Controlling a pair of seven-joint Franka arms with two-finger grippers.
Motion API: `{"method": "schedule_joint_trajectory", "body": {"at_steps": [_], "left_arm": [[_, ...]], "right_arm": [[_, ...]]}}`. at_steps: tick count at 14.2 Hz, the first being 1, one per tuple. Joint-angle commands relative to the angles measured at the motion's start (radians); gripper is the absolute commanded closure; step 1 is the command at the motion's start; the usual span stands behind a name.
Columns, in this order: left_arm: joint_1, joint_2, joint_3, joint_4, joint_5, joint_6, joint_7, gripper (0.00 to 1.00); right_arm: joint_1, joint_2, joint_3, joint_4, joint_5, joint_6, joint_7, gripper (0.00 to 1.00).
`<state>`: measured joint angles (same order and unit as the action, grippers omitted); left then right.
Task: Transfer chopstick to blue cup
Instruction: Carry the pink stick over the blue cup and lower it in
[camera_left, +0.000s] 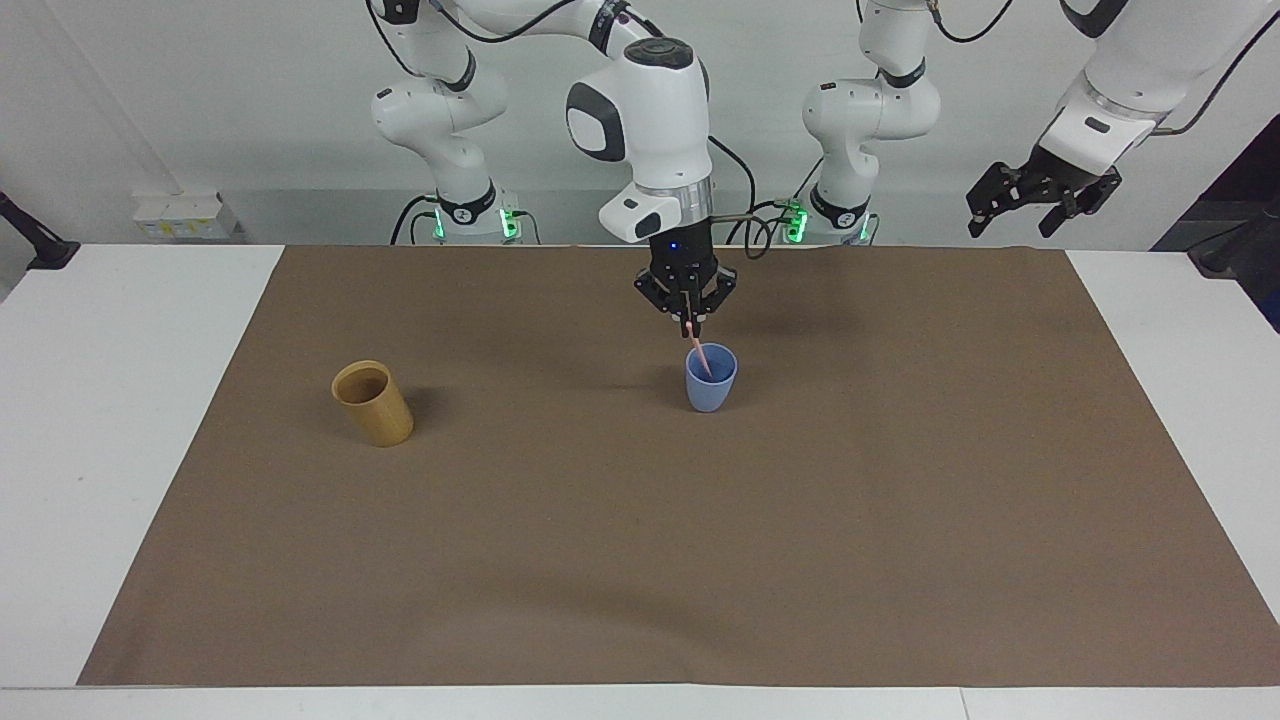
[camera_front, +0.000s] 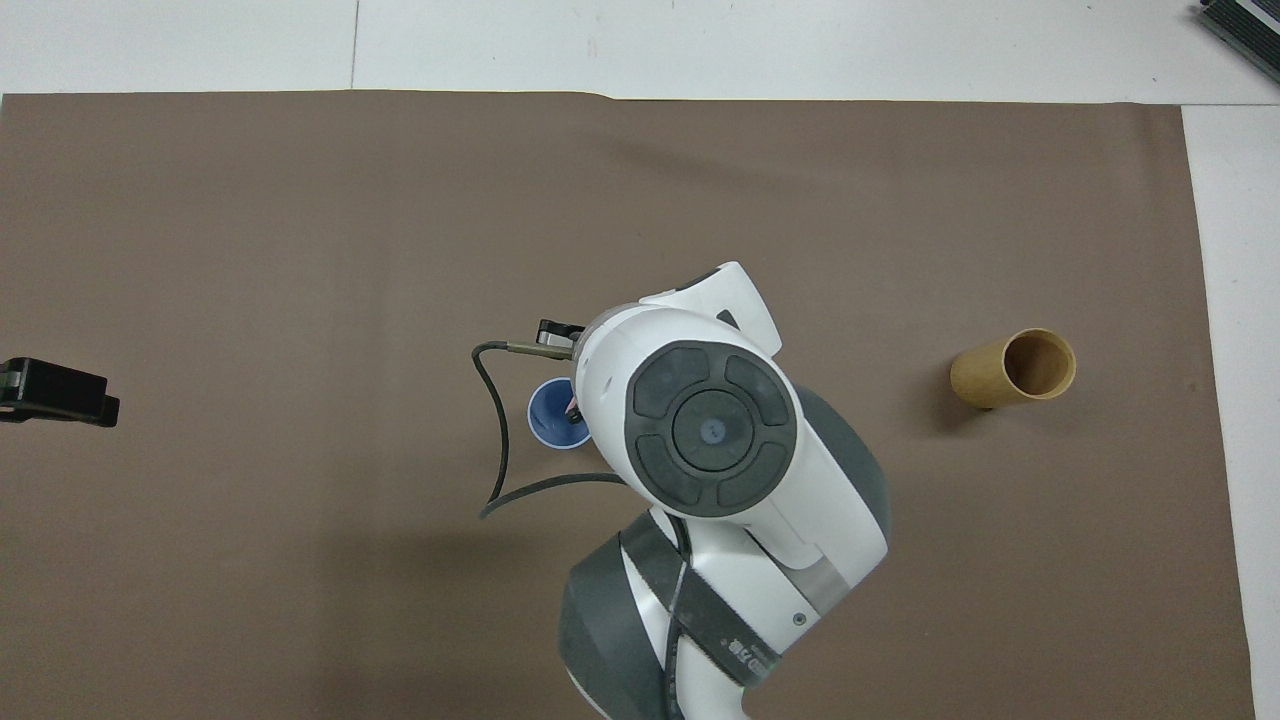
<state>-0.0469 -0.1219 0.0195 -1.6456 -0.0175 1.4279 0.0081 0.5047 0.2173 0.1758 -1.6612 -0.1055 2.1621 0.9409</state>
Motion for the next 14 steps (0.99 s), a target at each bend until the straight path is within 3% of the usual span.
{"method": "schedule_joint_trajectory", "body": {"at_steps": [1, 3, 6, 7, 10, 14], "left_arm": [[0.01, -0.007, -0.006, 0.009, 0.005, -0.01, 0.009, 0.0], [0.01, -0.007, -0.006, 0.009, 0.005, -0.01, 0.009, 0.0], [0.01, -0.007, -0.006, 0.009, 0.005, -0.01, 0.009, 0.0], [0.01, -0.007, -0.006, 0.009, 0.005, -0.01, 0.009, 0.0], [0.01, -0.007, -0.006, 0.009, 0.005, -0.01, 0.009, 0.0], [0.01, -0.005, -0.006, 0.009, 0.005, -0.01, 0.009, 0.0]], "right_arm": [[-0.006, -0.016, 0.004, -0.032, -0.008, 0.027, -0.017, 0.73], [-0.006, -0.016, 0.004, -0.031, -0.005, 0.027, -0.014, 0.55], [-0.006, -0.006, 0.004, -0.009, -0.003, 0.027, -0.004, 0.18], [-0.006, -0.001, 0.004, 0.009, -0.003, 0.019, -0.002, 0.01], [-0.021, -0.022, 0.002, 0.015, -0.005, -0.014, -0.004, 0.0], [-0.098, -0.122, 0.001, 0.006, -0.005, -0.149, -0.037, 0.0]]}}
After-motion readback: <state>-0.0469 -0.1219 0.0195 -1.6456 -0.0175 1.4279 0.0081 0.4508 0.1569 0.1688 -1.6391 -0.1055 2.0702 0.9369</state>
